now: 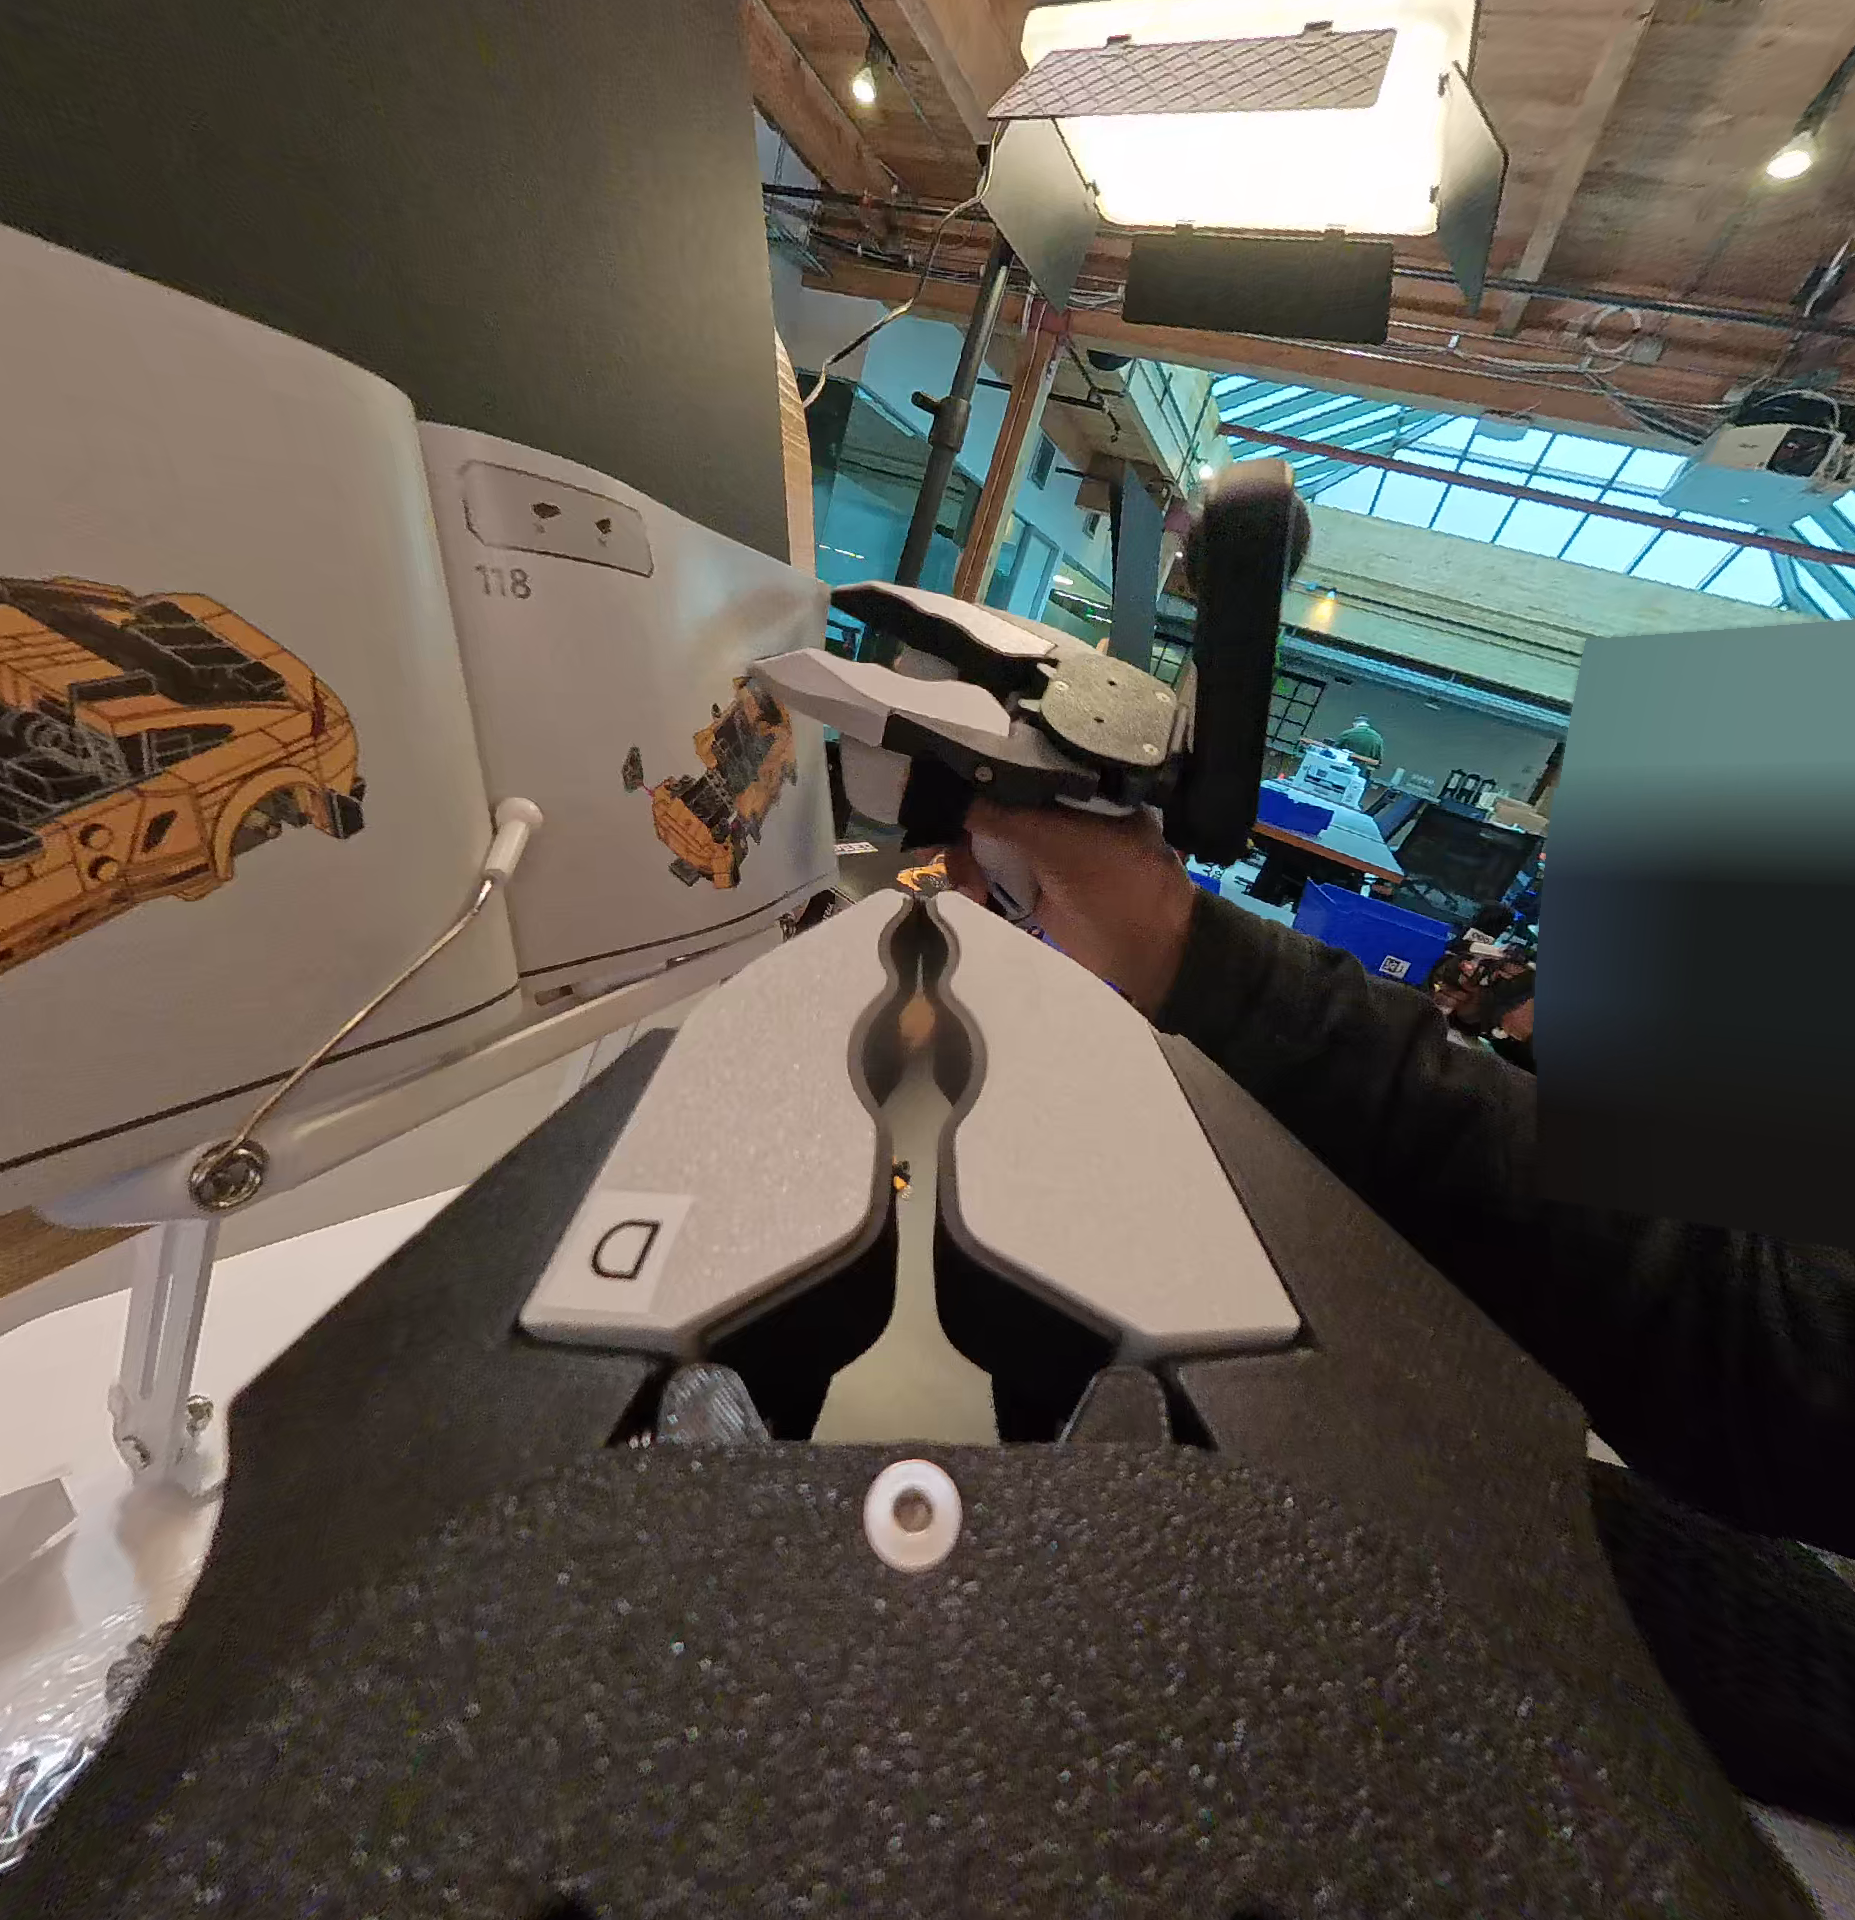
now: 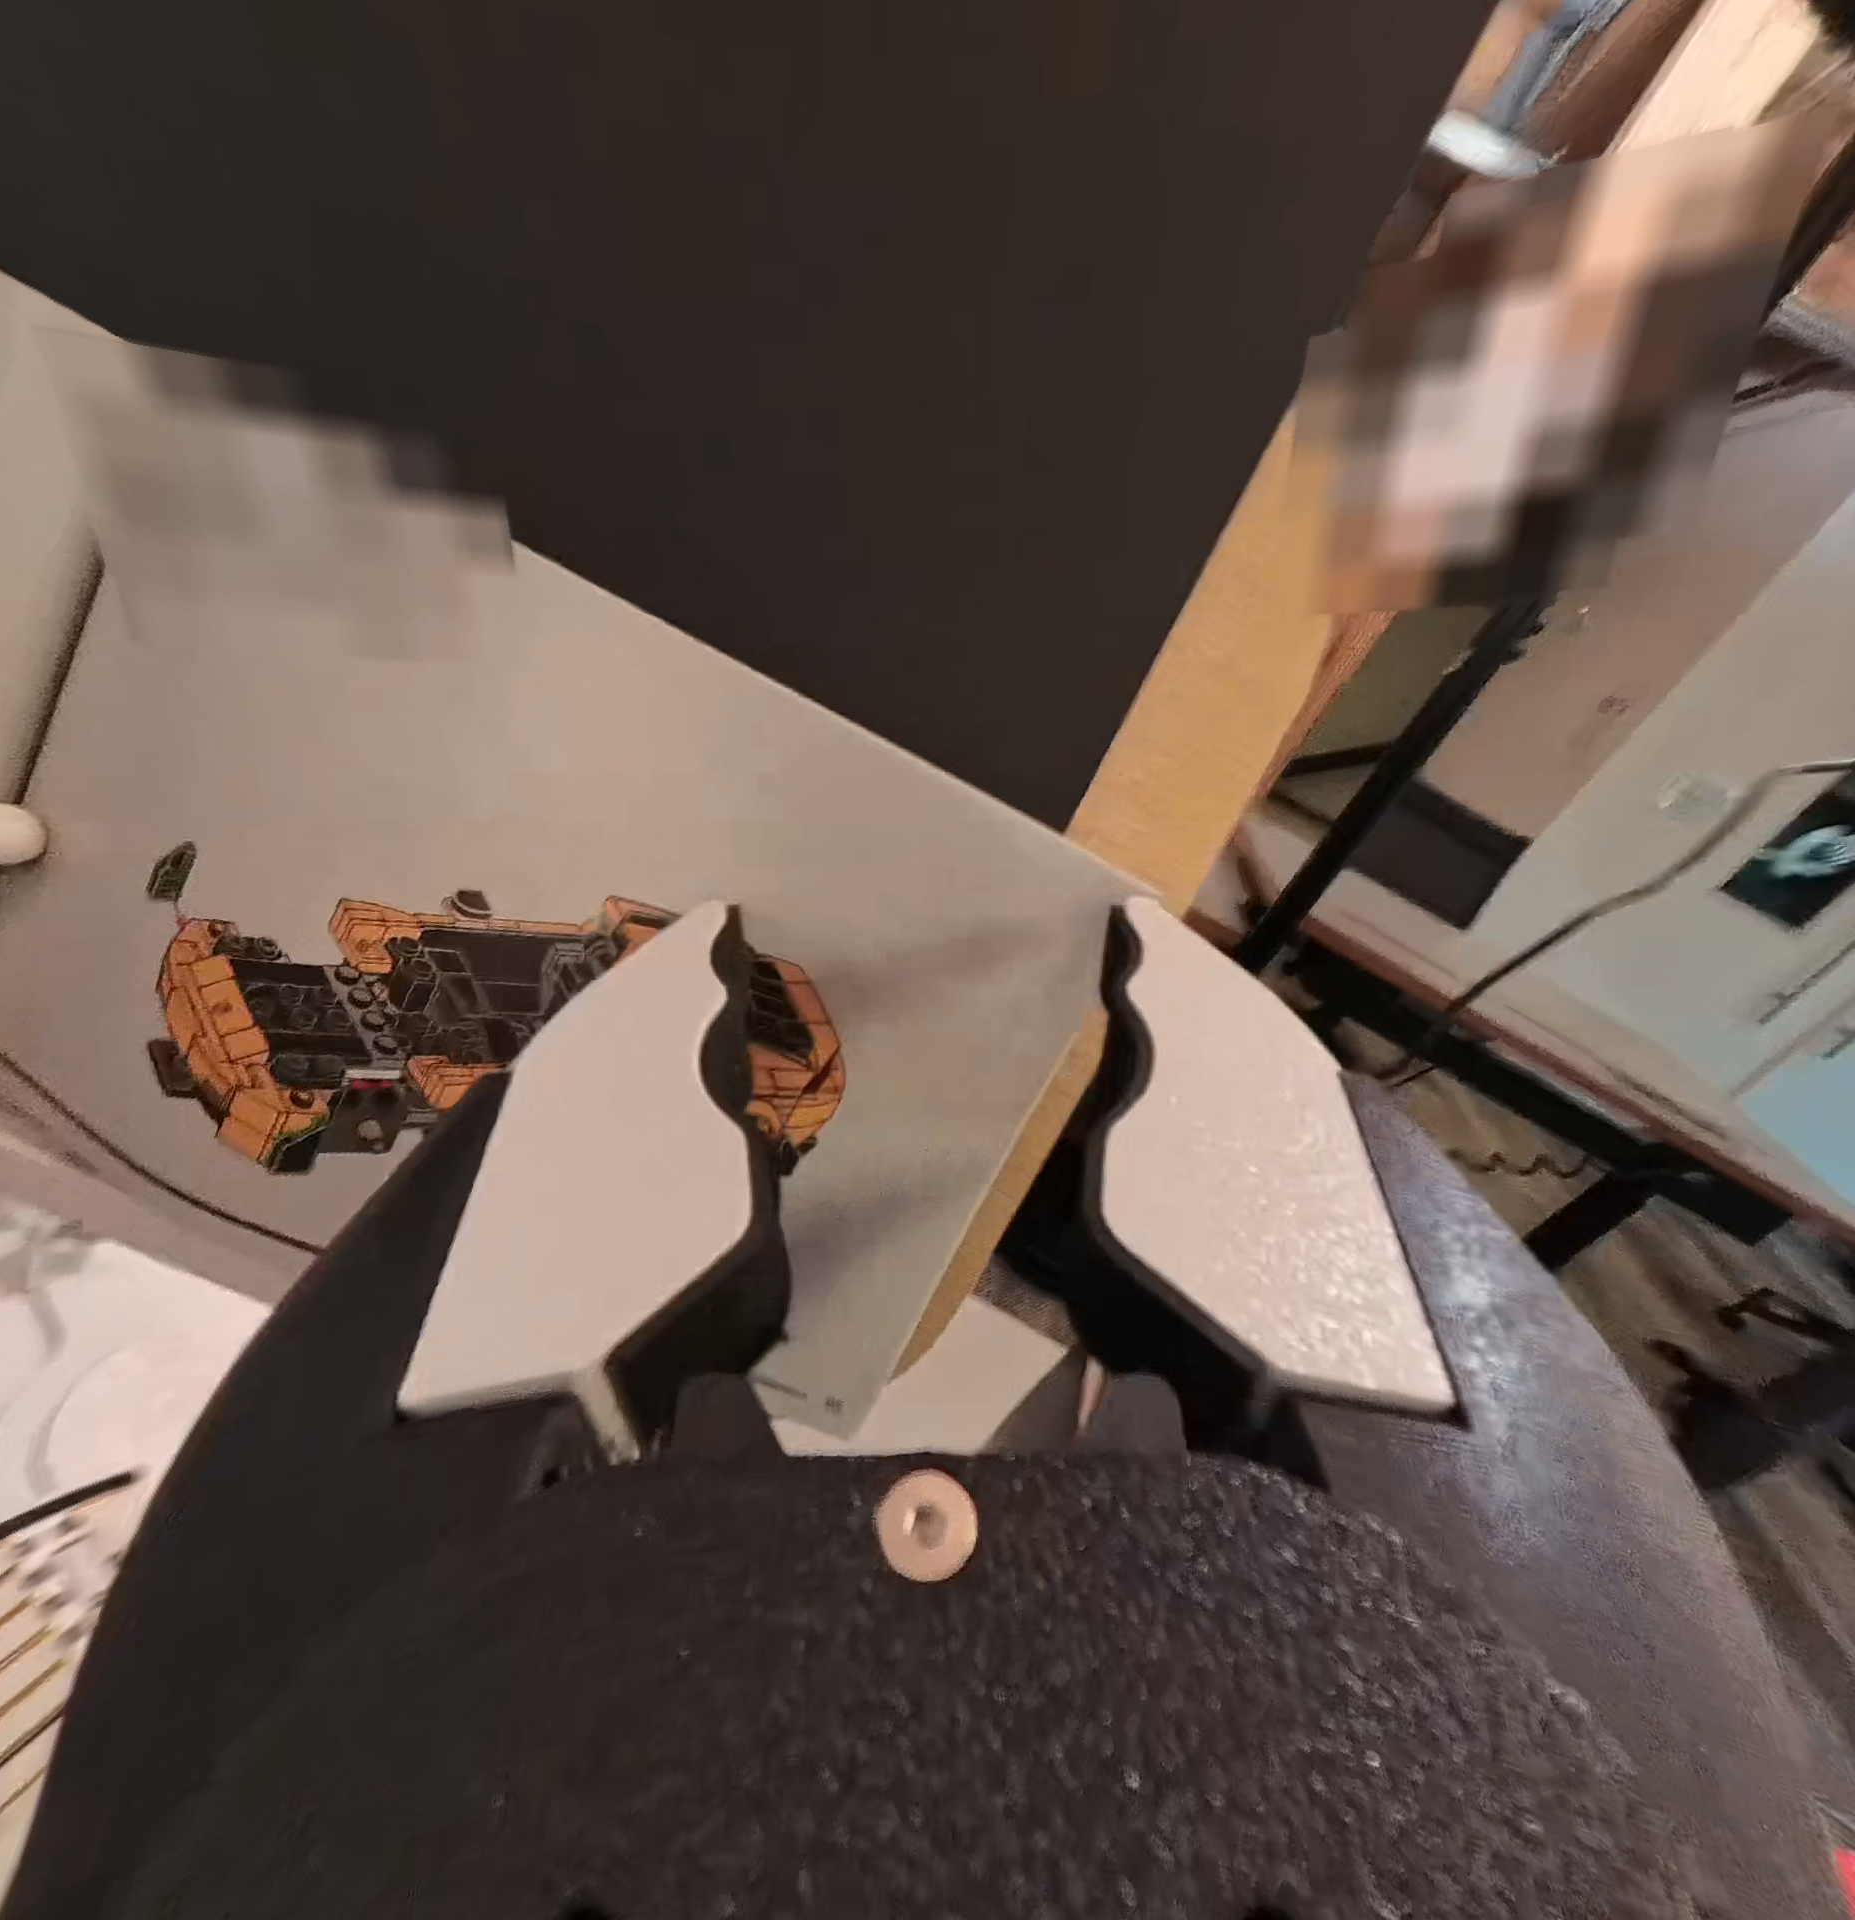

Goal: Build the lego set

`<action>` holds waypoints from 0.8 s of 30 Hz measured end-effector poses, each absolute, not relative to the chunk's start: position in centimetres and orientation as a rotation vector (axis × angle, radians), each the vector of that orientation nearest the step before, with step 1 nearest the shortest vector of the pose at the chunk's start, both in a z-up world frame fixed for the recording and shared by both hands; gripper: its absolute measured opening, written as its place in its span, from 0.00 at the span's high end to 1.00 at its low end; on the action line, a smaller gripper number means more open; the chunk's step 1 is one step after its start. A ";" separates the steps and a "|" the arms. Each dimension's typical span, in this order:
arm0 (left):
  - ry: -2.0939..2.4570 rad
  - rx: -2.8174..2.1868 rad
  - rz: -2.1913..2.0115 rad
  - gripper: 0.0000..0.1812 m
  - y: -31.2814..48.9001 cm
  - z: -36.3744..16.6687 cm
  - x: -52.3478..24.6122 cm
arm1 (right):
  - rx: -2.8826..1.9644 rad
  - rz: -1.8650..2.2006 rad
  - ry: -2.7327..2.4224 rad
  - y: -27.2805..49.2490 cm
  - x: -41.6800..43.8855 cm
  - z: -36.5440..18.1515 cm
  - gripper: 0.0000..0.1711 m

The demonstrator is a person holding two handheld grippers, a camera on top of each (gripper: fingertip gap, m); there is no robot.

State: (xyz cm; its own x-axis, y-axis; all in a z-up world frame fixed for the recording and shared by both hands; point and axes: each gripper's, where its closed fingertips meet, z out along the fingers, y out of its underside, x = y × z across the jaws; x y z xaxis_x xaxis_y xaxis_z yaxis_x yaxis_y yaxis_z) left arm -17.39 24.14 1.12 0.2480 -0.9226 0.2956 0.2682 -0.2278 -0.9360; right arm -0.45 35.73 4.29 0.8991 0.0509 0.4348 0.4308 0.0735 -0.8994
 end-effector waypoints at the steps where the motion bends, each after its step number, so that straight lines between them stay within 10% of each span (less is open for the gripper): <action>1: 0.685 -1.343 -1.282 1.00 24.1 1.0 -17.3 | -1.527 -0.250 -0.421 36.2 -0.7 3.7 0.62; 13: 0.700 -1.346 -1.281 1.00 24.0 0.7 -17.0 | -1.567 -0.232 -0.422 36.5 0.1 2.5 1.00; 16: 0.705 -1.348 -1.279 1.00 23.9 0.6 -16.9 | -1.538 -0.283 -0.410 36.2 0.4 3.2 0.96; 20: 0.698 -1.351 -1.284 1.00 24.1 0.5 -17.0 | -1.501 -0.274 -0.397 36.3 0.3 4.4 0.65; 24: 0.704 -1.349 -1.282 1.00 24.0 0.5 -16.9 | -1.534 -0.260 -0.437 36.9 -0.2 3.3 0.72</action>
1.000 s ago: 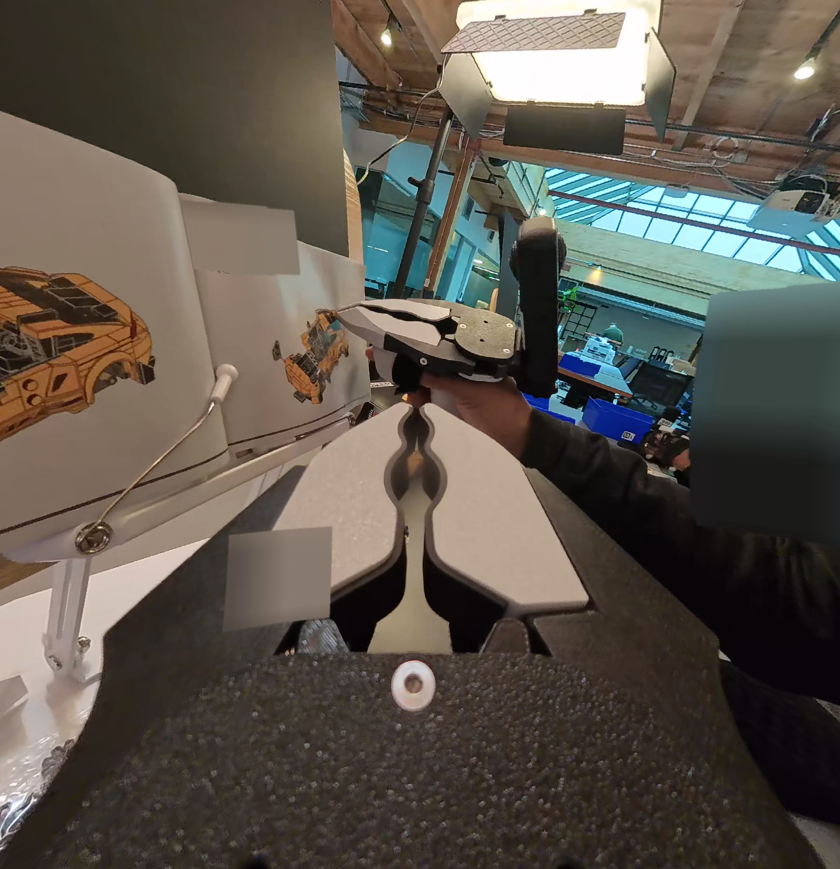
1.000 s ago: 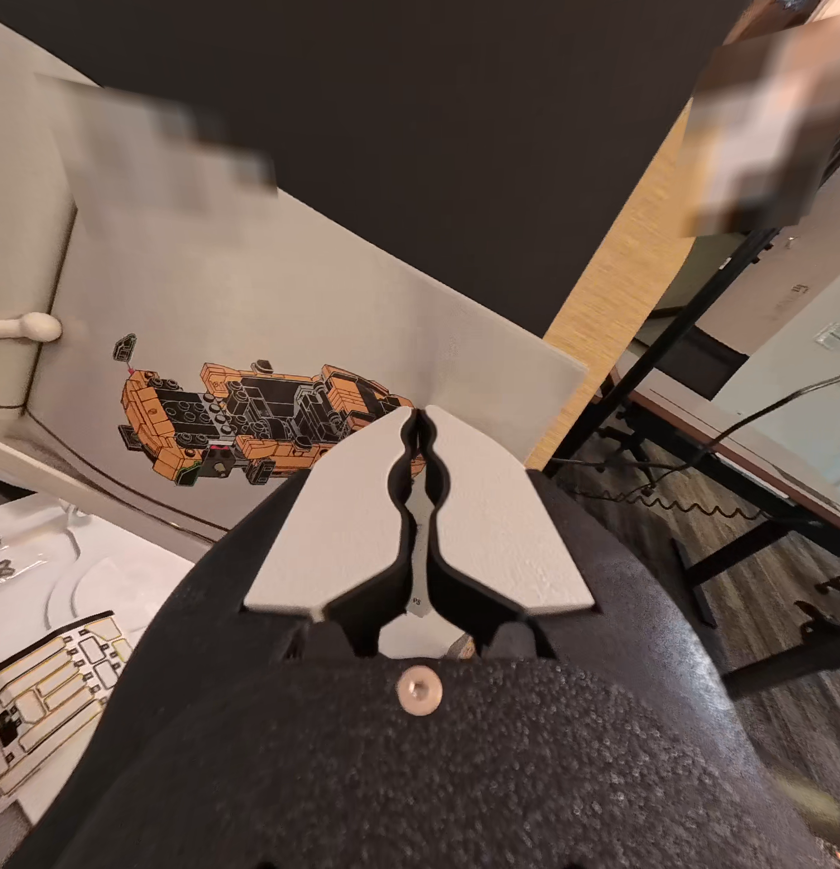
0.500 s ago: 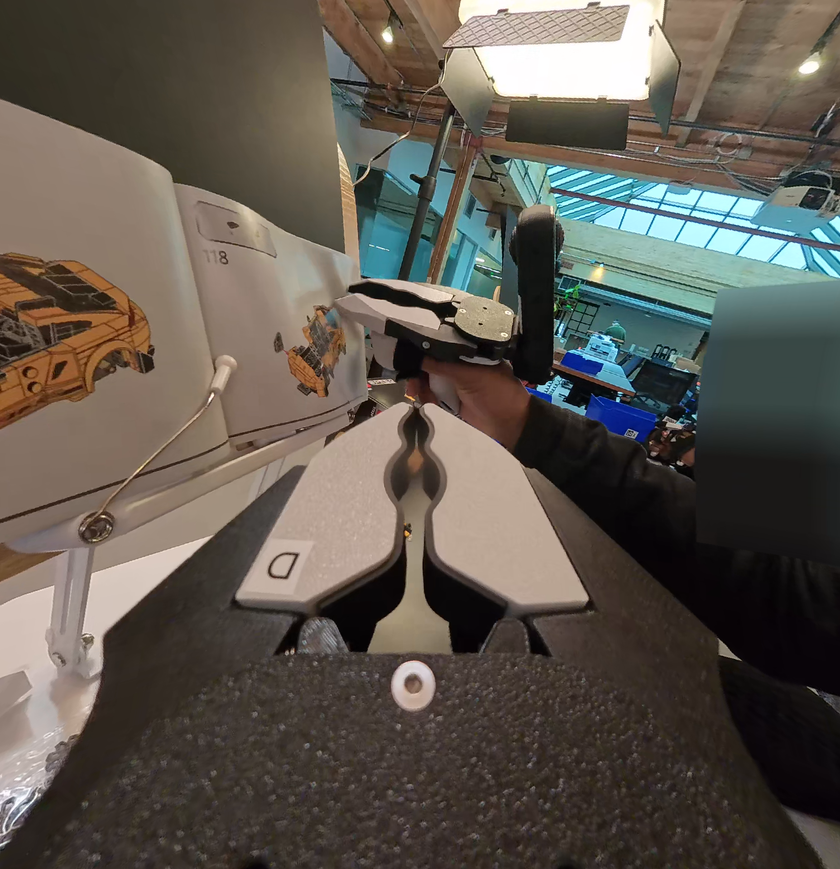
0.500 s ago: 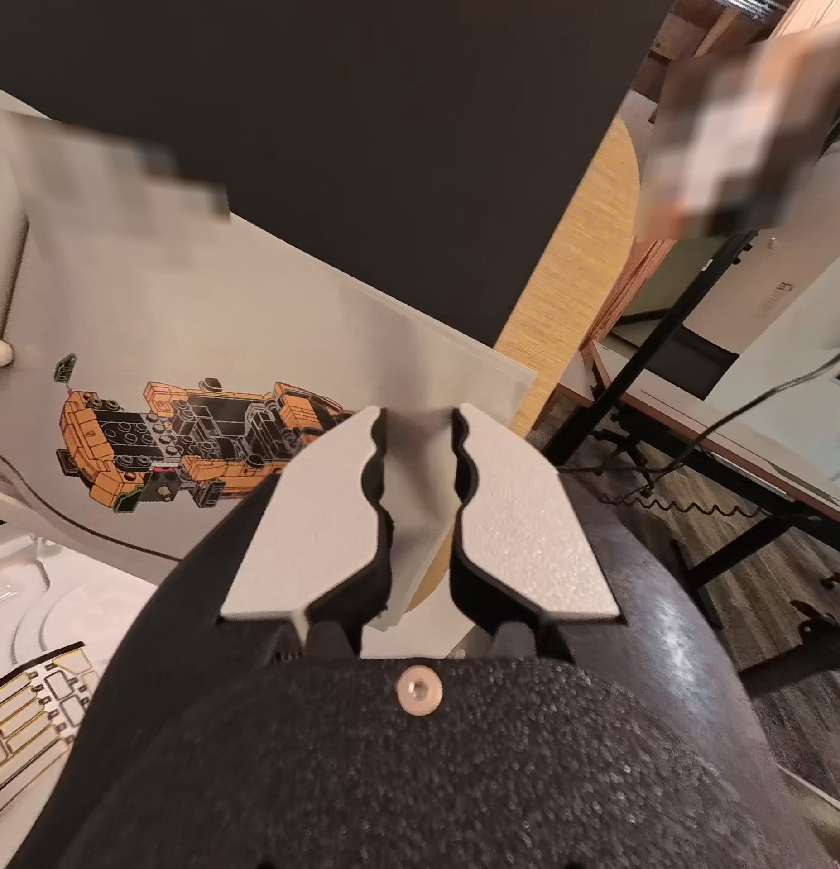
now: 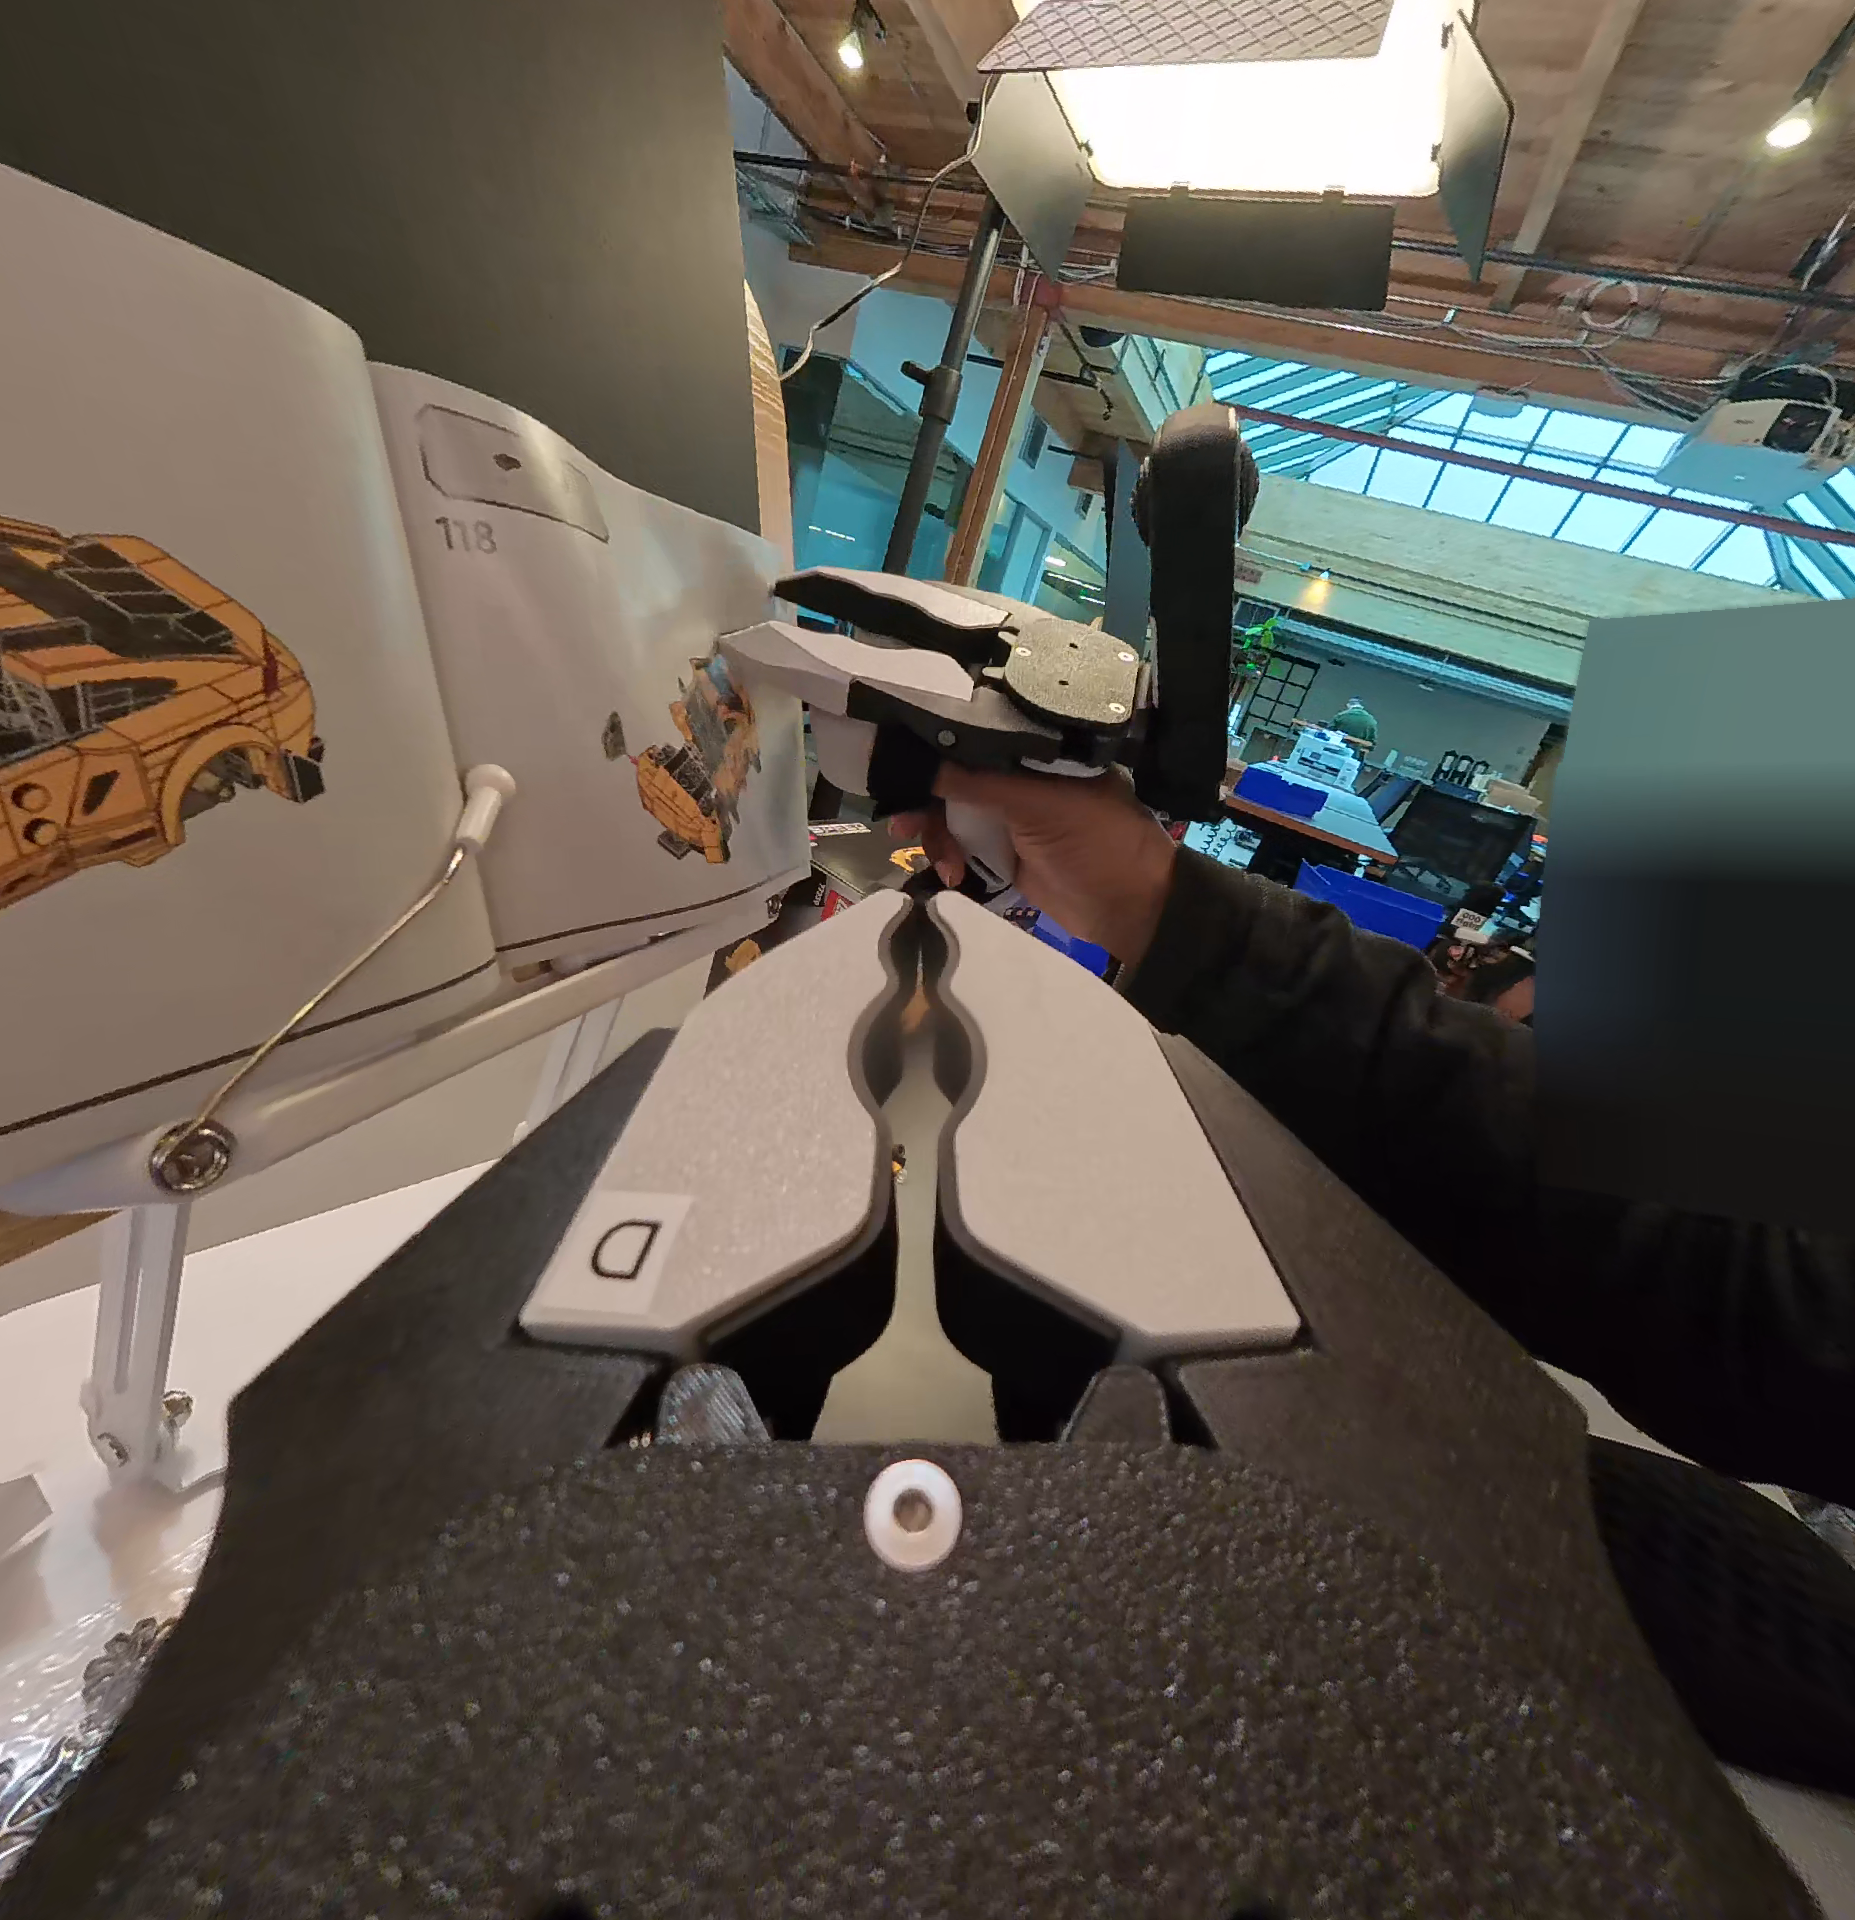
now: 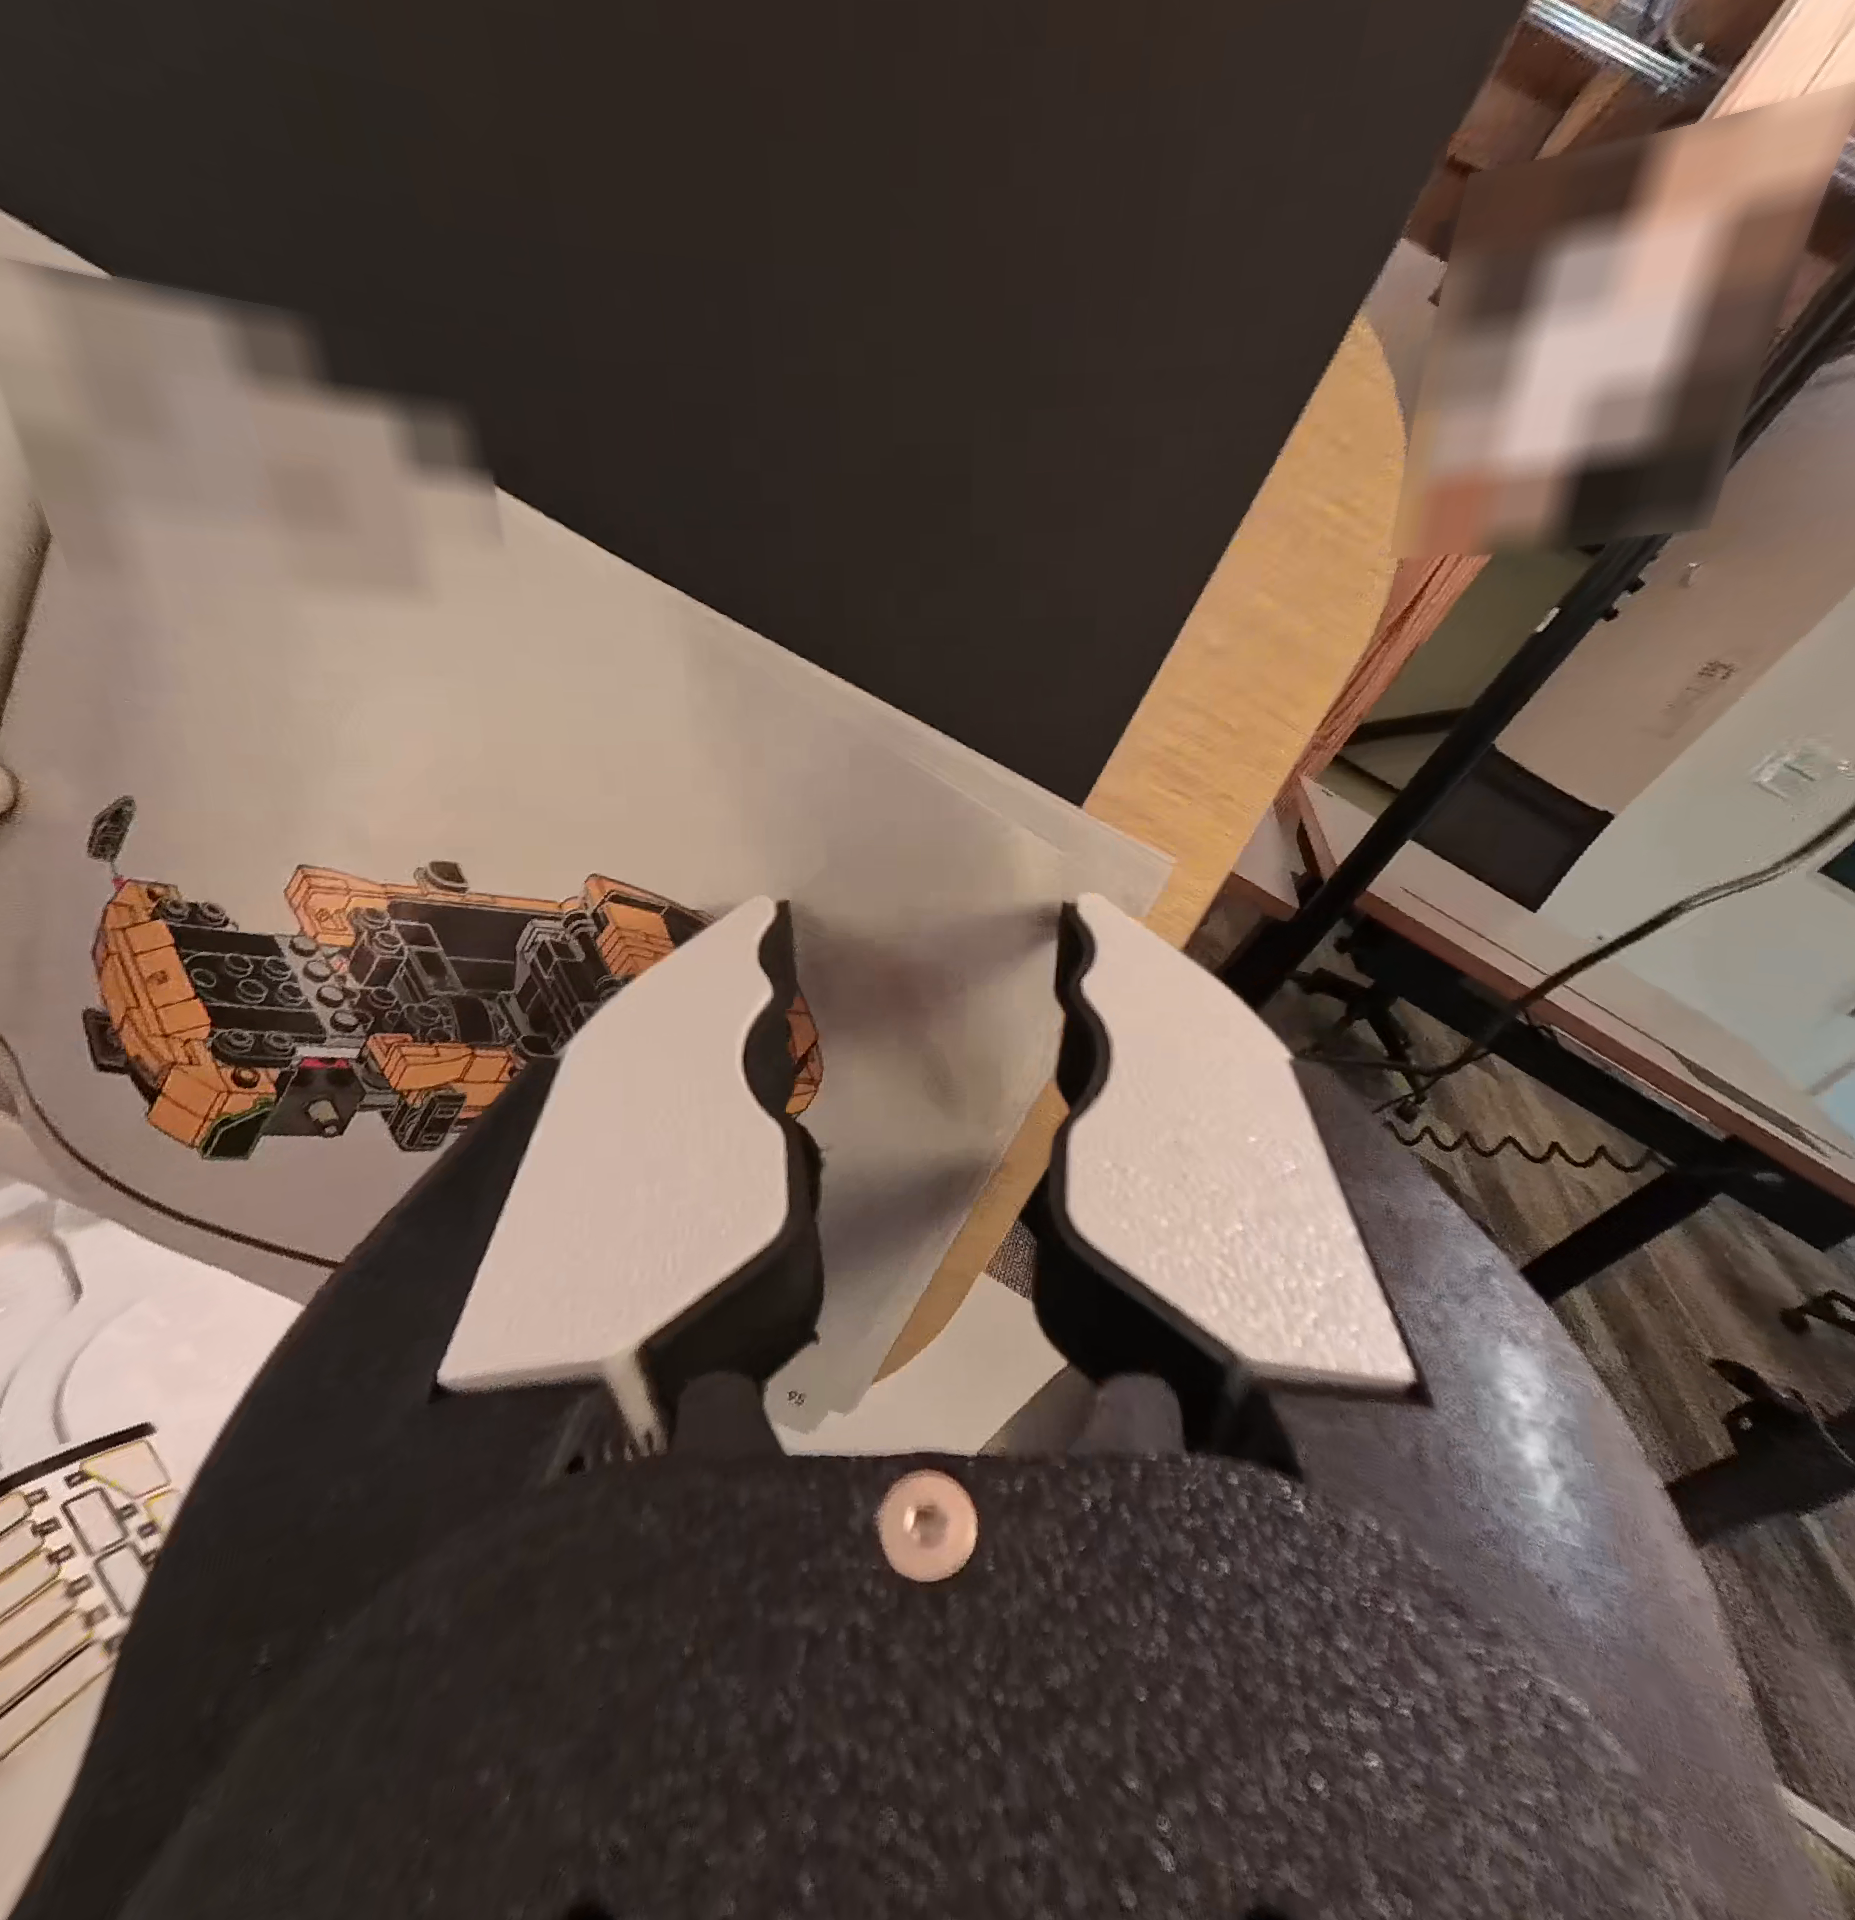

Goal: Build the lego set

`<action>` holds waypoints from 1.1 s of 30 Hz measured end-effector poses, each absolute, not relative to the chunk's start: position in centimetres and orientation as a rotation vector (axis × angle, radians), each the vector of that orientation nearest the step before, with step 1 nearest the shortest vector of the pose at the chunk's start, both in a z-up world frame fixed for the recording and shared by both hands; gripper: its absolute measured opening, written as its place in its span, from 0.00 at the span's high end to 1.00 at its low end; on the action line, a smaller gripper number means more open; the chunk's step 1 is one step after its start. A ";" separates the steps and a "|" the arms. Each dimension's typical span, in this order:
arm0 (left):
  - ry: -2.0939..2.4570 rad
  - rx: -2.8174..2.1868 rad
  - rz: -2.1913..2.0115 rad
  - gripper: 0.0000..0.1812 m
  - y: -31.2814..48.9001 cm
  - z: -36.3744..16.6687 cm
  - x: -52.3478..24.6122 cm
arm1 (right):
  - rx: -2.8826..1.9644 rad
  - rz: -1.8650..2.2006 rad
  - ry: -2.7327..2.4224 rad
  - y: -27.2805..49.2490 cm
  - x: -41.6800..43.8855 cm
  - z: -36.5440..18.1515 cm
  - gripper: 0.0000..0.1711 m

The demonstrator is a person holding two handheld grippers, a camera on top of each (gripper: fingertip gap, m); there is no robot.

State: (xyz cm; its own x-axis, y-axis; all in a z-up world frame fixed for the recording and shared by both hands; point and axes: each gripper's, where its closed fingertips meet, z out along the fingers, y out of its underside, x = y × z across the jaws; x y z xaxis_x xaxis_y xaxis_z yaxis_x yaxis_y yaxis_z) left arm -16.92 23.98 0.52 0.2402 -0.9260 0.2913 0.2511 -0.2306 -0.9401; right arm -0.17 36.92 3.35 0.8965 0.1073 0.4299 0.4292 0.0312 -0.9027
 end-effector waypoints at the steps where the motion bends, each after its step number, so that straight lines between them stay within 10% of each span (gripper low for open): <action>1: 0.704 -1.349 -1.280 1.00 24.0 0.5 -16.9 | -1.532 -0.265 -0.441 36.9 -0.3 3.3 0.74; 9: 0.703 -1.354 -1.281 1.00 24.1 0.3 -17.0 | -1.538 -0.258 -0.446 36.7 -0.5 2.9 0.93; 14: 0.703 -1.362 -1.282 1.00 24.2 0.0 -16.8 | -1.528 -0.262 -0.393 36.8 0.6 3.7 0.70; 33: 0.711 -1.378 -1.279 1.00 24.3 -0.6 -16.5 | -1.368 -0.527 -0.462 35.0 -0.1 4.5 0.82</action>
